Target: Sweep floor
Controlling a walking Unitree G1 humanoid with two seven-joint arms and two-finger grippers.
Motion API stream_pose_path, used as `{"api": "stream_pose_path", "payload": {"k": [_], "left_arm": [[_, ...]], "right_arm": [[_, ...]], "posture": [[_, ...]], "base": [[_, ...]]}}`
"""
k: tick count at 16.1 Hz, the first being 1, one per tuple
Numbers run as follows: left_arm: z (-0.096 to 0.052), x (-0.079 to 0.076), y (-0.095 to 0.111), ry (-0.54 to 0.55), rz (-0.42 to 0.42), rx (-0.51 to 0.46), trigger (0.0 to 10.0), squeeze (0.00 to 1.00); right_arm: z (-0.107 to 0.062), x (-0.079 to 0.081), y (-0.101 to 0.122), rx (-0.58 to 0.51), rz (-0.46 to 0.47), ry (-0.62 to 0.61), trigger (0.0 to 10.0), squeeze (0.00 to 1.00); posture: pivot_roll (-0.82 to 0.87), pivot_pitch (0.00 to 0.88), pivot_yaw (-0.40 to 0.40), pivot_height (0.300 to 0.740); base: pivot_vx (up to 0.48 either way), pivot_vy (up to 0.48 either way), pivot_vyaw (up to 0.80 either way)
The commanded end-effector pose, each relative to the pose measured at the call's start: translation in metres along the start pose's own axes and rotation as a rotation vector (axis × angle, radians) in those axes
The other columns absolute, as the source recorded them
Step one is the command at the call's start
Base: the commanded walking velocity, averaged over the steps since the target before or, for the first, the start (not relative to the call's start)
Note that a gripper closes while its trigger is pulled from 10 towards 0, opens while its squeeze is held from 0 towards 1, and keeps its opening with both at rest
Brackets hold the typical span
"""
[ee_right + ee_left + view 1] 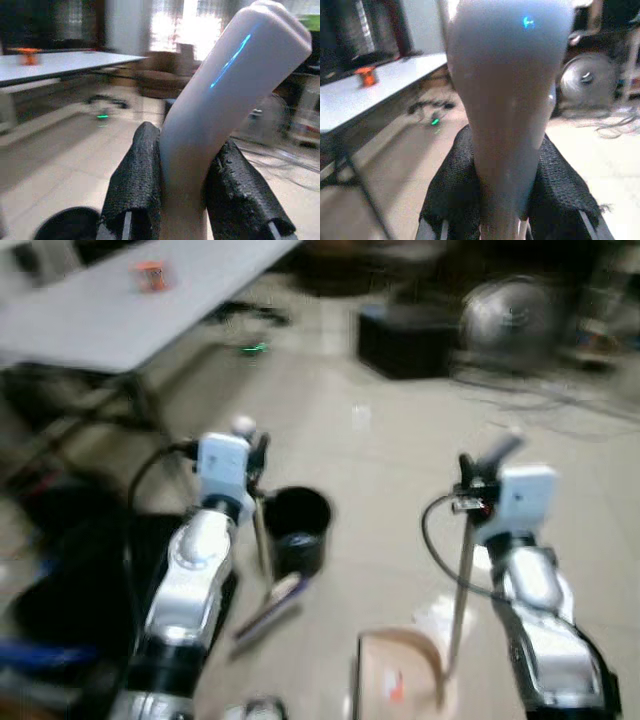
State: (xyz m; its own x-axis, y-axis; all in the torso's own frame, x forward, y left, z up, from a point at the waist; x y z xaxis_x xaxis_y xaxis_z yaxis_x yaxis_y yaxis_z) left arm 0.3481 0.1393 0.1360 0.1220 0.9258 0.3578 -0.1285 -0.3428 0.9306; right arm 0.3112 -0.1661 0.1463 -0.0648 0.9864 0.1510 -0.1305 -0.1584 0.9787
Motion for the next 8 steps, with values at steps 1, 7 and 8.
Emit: {"api": "stream_pose_path", "payload": {"k": [1, 7, 8], "left_arm": [[0.0042, 0.0075, 0.013, 0.007, 0.033, -0.041, 10.0, 0.0], [0.0037, 0.0049, 0.0146, -0.013, 0.026, -0.043, 10.0, 0.0], [0.0038, 0.0047, 0.0147, -0.014, 0.026, -0.044, 10.0, 0.0]], "right_arm": [[0.0008, 0.0024, 0.0075, -0.026, 0.019, 0.001, 10.0, 0.0], [-0.0027, -0.0009, 0.0074, -0.021, 0.022, -0.016, 10.0, 0.0], [-0.0028, -0.0012, 0.0074, -0.021, 0.022, -0.017, 10.0, 0.0]], "posture": [[-0.05, 0.065, 0.057, 0.74], [-0.06, 0.067, 0.064, 0.74], [-0.06, 0.067, 0.064, 0.74]], "base": [[0.307, 0.0, 0.0], [0.315, 0.0, 0.0], [0.319, 0.0, 0.0]]}}
Point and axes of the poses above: a point about 5 cm out from each wrist's last joint towards the gripper, its own z axis pointing out of the wrist towards the gripper, its own y axis along the axis of the wrist's last joint, x = y × z, the point moved 4 cm from there along z, pointing out of the wrist towards the gripper, and after that the axes turned 15 degrees about z, right-handed, at the moved point
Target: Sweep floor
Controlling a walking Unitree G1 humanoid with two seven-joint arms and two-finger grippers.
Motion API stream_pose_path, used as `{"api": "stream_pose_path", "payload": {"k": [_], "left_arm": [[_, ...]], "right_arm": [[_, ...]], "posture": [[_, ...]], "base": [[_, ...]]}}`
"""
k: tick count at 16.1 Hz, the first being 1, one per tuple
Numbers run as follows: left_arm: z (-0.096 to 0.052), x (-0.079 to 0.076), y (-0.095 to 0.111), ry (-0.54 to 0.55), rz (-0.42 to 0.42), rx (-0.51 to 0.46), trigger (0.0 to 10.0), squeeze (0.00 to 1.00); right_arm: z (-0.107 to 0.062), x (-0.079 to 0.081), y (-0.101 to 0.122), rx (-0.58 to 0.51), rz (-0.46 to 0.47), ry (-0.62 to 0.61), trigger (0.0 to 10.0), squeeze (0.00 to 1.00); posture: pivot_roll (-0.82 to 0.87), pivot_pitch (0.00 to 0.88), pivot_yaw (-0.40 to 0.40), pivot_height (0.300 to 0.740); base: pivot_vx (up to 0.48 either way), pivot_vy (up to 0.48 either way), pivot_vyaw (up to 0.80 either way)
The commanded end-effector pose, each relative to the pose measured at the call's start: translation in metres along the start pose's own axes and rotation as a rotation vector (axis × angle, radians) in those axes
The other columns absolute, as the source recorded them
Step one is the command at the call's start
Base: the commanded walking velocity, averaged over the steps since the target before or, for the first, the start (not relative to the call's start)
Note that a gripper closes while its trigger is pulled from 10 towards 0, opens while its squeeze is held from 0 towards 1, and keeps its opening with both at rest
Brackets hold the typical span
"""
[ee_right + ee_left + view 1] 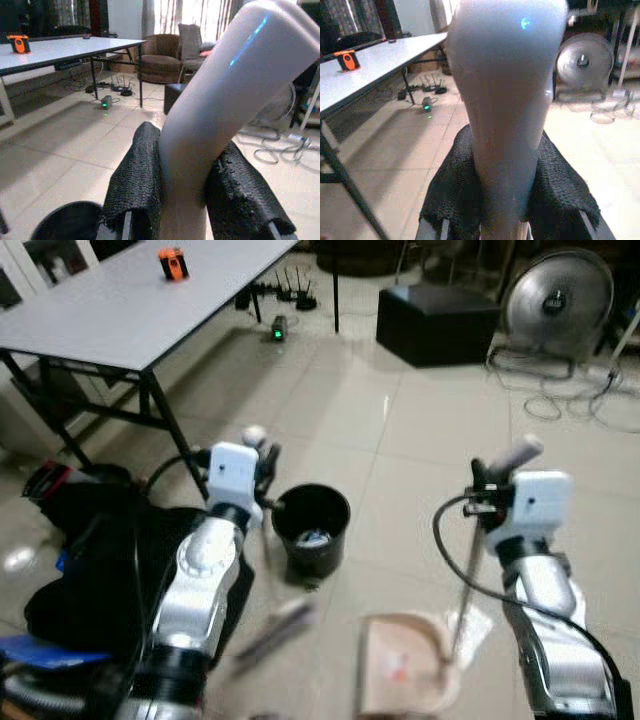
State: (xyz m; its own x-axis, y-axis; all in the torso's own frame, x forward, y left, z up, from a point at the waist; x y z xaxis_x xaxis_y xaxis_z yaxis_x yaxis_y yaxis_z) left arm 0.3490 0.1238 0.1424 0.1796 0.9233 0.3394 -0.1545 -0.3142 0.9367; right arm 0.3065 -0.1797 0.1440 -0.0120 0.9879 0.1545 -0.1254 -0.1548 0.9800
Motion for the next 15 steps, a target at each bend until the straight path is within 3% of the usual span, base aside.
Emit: {"api": "stream_pose_path", "payload": {"k": [1, 5, 9, 15], "left_arm": [[-0.001, 0.016, 0.004, 0.038, 0.051, -0.013, 10.0, 0.0], [-0.001, 0.015, 0.003, 0.038, 0.051, -0.009, 10.0, 0.0], [-0.004, 0.02, 0.0, 0.046, 0.081, 0.007, 10.0, 0.0], [-0.029, 0.039, -0.026, 0.043, 0.147, 0.117, 10.0, 0.0]], "right_arm": [[0.002, 0.011, 0.007, -0.024, 0.038, 0.026, 10.0, 0.0], [0.002, 0.01, 0.006, -0.018, 0.046, 0.025, 10.0, 0.0], [0.003, 0.014, 0.005, -0.012, 0.037, 0.047, 10.0, 0.0], [0.002, 0.017, 0.0, 0.013, 0.042, 0.071, 10.0, 0.0]], "posture": [[-0.06, 0.067, 0.064, 0.74], [-0.06, 0.067, 0.063, 0.74], [-0.05, 0.065, 0.063, 0.74], [-0.04, 0.073, 0.065, 0.74]], "base": [[0.315, 0.0, 0.0], [0.316, 0.0, -0.7], [0.313, 0.0, 0.0], [0.048, 0.0, 0.0]]}}
Point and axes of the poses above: a point about 5 cm out from each wrist's last joint towards the gripper, its own z axis pointing out of the wrist towards the gripper, its own y axis along the axis of the wrist's last joint, x = y × z, the point moved 4 cm from there along z, pointing out of the wrist towards the gripper, and after that the axes turned 15 degrees about z, right-handed, at the moved point
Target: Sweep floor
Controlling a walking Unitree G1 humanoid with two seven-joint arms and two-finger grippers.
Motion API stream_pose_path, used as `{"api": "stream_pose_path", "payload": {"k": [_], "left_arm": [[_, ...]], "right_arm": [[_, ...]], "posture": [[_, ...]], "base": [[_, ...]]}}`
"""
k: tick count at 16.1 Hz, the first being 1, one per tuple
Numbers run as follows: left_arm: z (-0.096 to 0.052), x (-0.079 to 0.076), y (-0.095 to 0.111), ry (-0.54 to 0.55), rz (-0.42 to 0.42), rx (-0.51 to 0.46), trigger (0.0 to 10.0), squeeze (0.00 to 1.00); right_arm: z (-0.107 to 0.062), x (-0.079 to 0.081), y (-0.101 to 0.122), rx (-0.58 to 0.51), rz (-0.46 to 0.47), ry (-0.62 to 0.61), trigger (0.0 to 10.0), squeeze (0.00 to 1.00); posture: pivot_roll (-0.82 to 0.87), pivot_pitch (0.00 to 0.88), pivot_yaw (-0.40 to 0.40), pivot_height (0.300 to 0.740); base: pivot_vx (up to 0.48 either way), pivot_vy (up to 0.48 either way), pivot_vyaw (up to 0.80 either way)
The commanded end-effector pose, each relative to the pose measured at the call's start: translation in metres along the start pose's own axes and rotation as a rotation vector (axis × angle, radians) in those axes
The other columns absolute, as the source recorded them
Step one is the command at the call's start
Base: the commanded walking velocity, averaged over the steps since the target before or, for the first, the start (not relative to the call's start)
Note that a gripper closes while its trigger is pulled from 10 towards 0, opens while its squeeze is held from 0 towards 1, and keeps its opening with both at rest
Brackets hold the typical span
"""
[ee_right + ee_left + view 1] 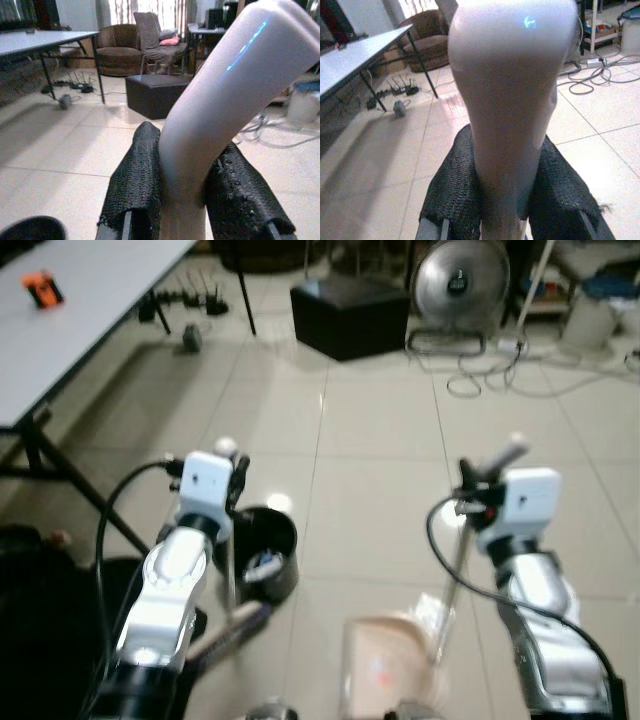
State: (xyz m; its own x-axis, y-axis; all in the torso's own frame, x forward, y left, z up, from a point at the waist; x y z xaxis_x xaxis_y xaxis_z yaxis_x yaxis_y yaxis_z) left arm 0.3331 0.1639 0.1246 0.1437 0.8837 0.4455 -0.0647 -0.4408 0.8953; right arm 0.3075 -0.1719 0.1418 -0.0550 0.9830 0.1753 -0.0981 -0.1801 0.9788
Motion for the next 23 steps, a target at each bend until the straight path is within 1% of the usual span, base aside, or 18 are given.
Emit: {"api": "stream_pose_path", "payload": {"k": [1, 2, 3, 4, 5, 7, 8, 9, 11, 12, 14, 16, 17, 19, 21, 22, 23], "left_arm": [[-0.006, 0.011, -0.004, 0.007, 0.045, 0.02, 10.0, 0.0], [-0.009, 0.015, -0.01, 0.012, 0.075, 0.043, 10.0, 0.0], [-0.008, 0.022, -0.014, 0.047, 0.105, 0.063, 10.0, 0.0], [-0.006, 0.027, -0.018, 0.079, 0.124, 0.078, 10.0, 0.0], [-0.004, 0.029, -0.018, 0.088, 0.126, 0.081, 10.0, 0.0], [0.0, 0.031, -0.017, 0.112, 0.119, 0.083, 10.0, 0.0], [0.005, 0.032, -0.015, 0.14, 0.091, 0.077, 10.0, 0.0], [0.01, 0.031, -0.013, 0.16, 0.063, 0.068, 10.0, 0.0], [0.017, 0.028, -0.012, 0.174, 0.053, 0.056, 10.0, 0.0], [0.024, 0.024, -0.011, 0.182, 0.057, 0.052, 10.0, 0.0], [0.031, 0.025, -0.011, 0.203, 0.061, 0.052, 10.0, 0.0], [0.039, 0.028, -0.009, 0.228, 0.099, 0.05, 10.0, 0.0], [0.044, 0.029, -0.008, 0.236, 0.117, 0.051, 10.0, 0.0], [0.046, 0.03, -0.006, 0.247, 0.126, 0.046, 10.0, 0.0], [0.053, 0.032, -0.003, 0.282, 0.138, 0.039, 10.0, 0.0], [0.054, 0.033, -0.003, 0.289, 0.14, 0.039, 10.0, 0.0], [0.057, 0.035, -0.003, 0.307, 0.141, 0.04, 10.0, 0.0]], "right_arm": [[0.001, 0.01, 0.002, -0.012, 0.015, 0.032, 10.0, 0.0], [0.002, 0.011, 0.002, -0.012, 0.015, 0.034, 10.0, 0.0], [0.002, 0.012, 0.004, -0.021, 0.01, 0.036, 10.0, 0.0], [0.002, 0.013, 0.005, -0.032, 0.006, 0.038, 10.0, 0.0], [0.002, 0.012, 0.005, -0.037, 0.005, 0.039, 10.0, 0.0], [0.001, 0.013, 0.008, -0.061, -0.006, 0.041, 10.0, 0.0], [0.002, 0.011, 0.009, -0.067, -0.011, 0.034, 10.0, 0.0], [0.004, 0.008, 0.009, -0.072, -0.013, 0.02, 10.0, 0.0], [0.006, 0.006, 0.008, -0.085, -0.033, 0.008, 10.0, 0.0], [0.011, 0.006, 0.011, -0.11, -0.059, 0.003, 10.0, 0.0], [0.016, 0.005, 0.012, -0.123, -0.064, 0.002, 10.0, 0.0], [0.023, 0.005, 0.015, -0.14, -0.067, 0.009, 10.0, 0.0], [0.03, 0.007, 0.018, -0.156, -0.085, 0.023, 10.0, 0.0], [0.033, 0.008, 0.022, -0.175, -0.089, 0.027, 10.0, 0.0], [0.046, 0.007, 0.026, -0.206, -0.114, 0.036, 10.0, 0.0], [0.048, 0.007, 0.027, -0.211, -0.12, 0.039, 10.0, 0.0], [0.054, 0.006, 0.028, -0.223, -0.133, 0.041, 10.0, 0.0]], "posture": [[-0.04, 0.073, 0.065, 0.74], [-0.03, 0.077, 0.063, 0.74], [-0.03, 0.077, 0.064, 0.74], [-0.04, 0.077, 0.065, 0.74], [-0.04, 0.077, 0.065, 0.74], [-0.04, 0.08, 0.069, 0.74], [-0.04, 0.083, 0.066, 0.74], [-0.03, 0.084, 0.066, 0.74], [-0.04, 0.09, 0.069, 0.74], [-0.04, 0.104, 0.074, 0.74], [-0.04, 0.118, 0.076, 0.74], [-0.03, 0.145, 0.082, 0.74], [-0.03, 0.161, 0.085, 0.74], [-0.02, 0.197, 0.086, 0.74], [-0.01, 0.229, 0.085, 0.74], [0.0, 0.246, 0.087, 0.74], [0.01, 0.268, 0.088, 0.74]], "base": [[0.0, 0.0, 0.0], [0.0, 0.0, 0.0], [0.0, 0.0, 0.0], [0.0, 0.0, 0.0], [0.0, 0.0, 0.0], [0.0, 0.0, 0.0], [0.0, 0.0, 0.0], [0.0, 0.0, 0.0], [0.0, 0.0, 0.0], [0.0, 0.0, 0.0], [0.0, 0.0, 0.0], [0.0, 0.0, 0.0], [0.0, 0.0, 0.0], [0.0, 0.0, 0.0], [0.0, 0.0, 0.0], [0.0, 0.0, 0.0], [0.0, 0.0, 0.0]]}}
Point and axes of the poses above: a point about 5 cm out from each wrist's last joint towards the gripper, its own z axis pointing out of the wrist towards the gripper, its own y axis along the axis of the wrist's last joint, x = y × z, the point moved 4 cm from there along z, pointing out of the wrist towards the gripper, and after that the axes turned 15 degrees about z, right-handed, at the moved point
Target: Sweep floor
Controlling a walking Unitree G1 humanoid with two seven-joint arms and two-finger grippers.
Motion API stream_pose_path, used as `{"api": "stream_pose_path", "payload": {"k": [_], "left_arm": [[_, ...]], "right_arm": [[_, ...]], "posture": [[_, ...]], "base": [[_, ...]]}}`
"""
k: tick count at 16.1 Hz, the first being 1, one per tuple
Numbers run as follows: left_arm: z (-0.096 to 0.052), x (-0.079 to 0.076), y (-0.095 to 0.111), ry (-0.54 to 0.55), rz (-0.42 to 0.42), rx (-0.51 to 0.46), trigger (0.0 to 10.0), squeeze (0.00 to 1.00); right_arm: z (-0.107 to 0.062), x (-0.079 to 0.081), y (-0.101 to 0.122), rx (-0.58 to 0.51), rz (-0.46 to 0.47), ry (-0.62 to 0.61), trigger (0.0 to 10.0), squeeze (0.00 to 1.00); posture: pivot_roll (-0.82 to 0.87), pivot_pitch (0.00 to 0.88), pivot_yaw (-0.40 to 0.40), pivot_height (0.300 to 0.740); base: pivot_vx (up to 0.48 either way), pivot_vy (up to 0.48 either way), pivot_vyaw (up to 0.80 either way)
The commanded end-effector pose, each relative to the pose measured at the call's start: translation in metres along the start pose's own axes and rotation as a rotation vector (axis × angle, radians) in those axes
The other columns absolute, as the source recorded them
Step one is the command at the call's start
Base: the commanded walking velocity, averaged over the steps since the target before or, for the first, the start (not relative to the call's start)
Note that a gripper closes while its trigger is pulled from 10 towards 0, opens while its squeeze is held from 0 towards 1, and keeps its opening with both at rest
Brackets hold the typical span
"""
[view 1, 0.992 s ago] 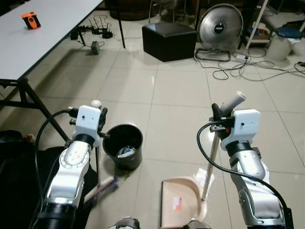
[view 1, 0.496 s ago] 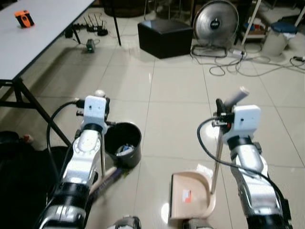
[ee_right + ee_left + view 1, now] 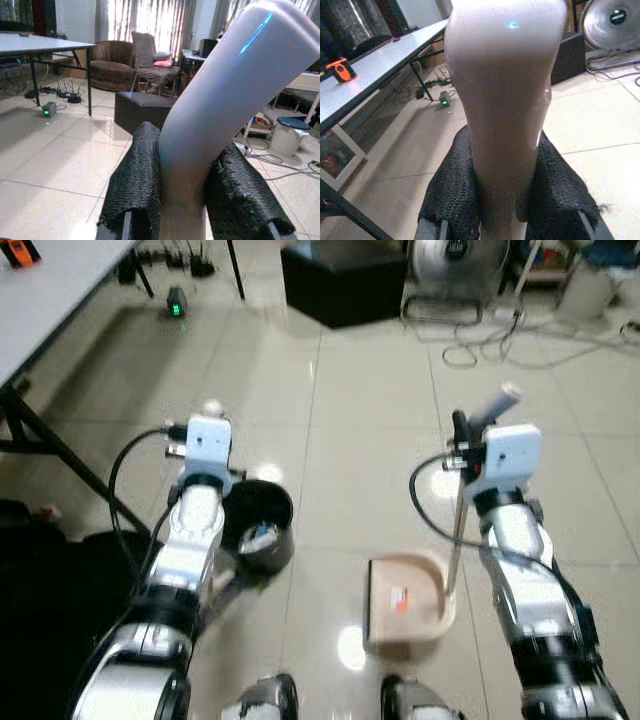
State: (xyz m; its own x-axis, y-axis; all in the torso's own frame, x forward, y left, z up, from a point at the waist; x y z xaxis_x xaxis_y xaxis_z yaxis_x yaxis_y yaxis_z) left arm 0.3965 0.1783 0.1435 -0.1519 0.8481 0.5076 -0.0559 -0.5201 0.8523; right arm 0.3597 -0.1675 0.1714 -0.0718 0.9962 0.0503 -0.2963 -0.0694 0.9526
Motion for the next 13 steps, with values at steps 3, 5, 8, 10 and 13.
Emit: {"api": "stream_pose_path", "payload": {"k": [3, 5, 8, 10, 13], "left_arm": [[0.002, 0.011, -0.012, 0.059, 0.083, 0.026, 10.0, 0.0], [0.001, 0.014, -0.015, 0.088, 0.07, 0.026, 10.0, 0.0], [0.001, 0.016, -0.018, 0.135, 0.023, 0.024, 10.0, 0.0], [0.002, 0.02, -0.015, 0.198, 0.014, 0.005, 10.0, 0.0], [0.007, 0.026, -0.003, 0.256, 0.01, -0.042, 10.0, 0.0]], "right_arm": [[0.015, 0.002, 0.01, -0.087, -0.053, 0.037, 10.0, 0.0], [0.02, 0.01, 0.02, -0.153, -0.05, 0.063, 10.0, 0.0], [0.026, 0.025, 0.031, -0.253, -0.024, 0.091, 10.0, 0.0], [0.025, 0.046, 0.034, -0.31, -0.005, 0.136, 10.0, 0.0], [0.015, 0.075, 0.027, -0.33, 0.014, 0.196, 10.0, 0.0]], "posture": [[0.04, 0.334, 0.084, 0.74], [0.04, 0.359, 0.09, 0.74], [0.03, 0.394, 0.1, 0.74], [0.02, 0.406, 0.11, 0.74], [0.02, 0.423, 0.119, 0.74]], "base": [[0.0, 0.0, 0.0], [0.0, 0.0, 0.0], [0.0, 0.0, 0.0], [0.0, 0.0, 0.0], [0.0, 0.0, 0.0]]}}
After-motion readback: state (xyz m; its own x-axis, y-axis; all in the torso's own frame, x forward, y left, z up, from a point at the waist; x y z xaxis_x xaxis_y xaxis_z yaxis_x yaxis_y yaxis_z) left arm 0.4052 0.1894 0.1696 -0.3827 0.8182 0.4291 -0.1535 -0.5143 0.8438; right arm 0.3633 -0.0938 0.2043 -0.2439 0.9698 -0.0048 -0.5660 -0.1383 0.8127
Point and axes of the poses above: a point about 5 cm out from each wrist's last joint towards the gripper, its own z axis pointing out of the wrist towards the gripper, its own y axis along the axis of the wrist's last joint, x = y × z, the point moved 4 cm from there along z, pointing out of the wrist towards the gripper, and after that the axes turned 15 degrees about z, right-handed, at the moved point
